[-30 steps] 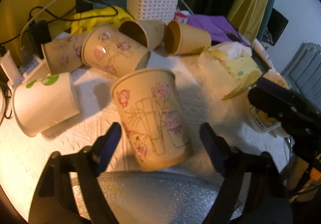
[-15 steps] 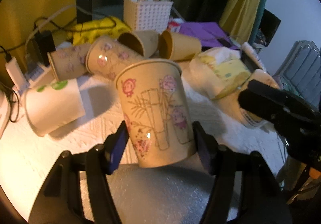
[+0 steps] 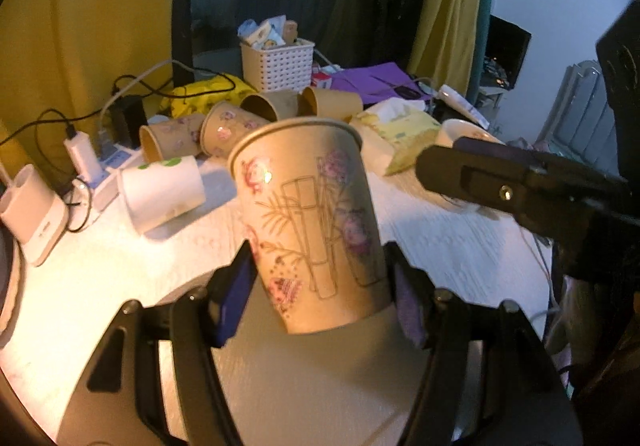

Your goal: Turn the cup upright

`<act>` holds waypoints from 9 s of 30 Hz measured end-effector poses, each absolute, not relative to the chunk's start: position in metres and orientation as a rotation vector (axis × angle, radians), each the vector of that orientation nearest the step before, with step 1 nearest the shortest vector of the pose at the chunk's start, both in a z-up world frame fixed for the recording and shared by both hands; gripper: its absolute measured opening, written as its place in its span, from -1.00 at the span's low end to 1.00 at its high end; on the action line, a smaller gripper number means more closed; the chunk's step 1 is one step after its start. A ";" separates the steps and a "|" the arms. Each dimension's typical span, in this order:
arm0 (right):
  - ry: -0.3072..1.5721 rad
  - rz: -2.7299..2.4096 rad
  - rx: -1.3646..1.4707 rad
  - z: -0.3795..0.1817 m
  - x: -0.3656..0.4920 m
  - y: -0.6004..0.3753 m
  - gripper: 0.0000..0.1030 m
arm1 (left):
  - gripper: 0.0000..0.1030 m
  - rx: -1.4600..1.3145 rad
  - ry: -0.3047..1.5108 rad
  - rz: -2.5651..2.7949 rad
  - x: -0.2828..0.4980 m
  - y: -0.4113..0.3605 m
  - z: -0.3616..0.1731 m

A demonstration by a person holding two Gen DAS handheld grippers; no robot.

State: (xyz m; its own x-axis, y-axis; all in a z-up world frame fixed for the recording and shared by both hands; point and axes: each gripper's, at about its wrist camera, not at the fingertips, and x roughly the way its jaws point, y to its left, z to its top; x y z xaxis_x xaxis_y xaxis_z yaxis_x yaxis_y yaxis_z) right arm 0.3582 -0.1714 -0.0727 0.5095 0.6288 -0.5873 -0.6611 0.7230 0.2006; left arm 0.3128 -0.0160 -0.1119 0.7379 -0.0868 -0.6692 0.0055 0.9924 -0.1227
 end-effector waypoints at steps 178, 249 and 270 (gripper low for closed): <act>0.394 0.580 -0.164 -0.037 0.054 -0.223 0.38 | 0.60 -0.127 0.350 0.038 -0.008 -0.031 -0.025; 0.330 0.613 -0.109 -0.009 0.030 -0.239 0.38 | 0.83 -0.095 0.253 0.040 -0.019 -0.035 0.004; 0.332 0.611 -0.110 -0.008 0.031 -0.238 0.38 | 0.83 -0.098 0.252 0.038 -0.019 -0.032 0.003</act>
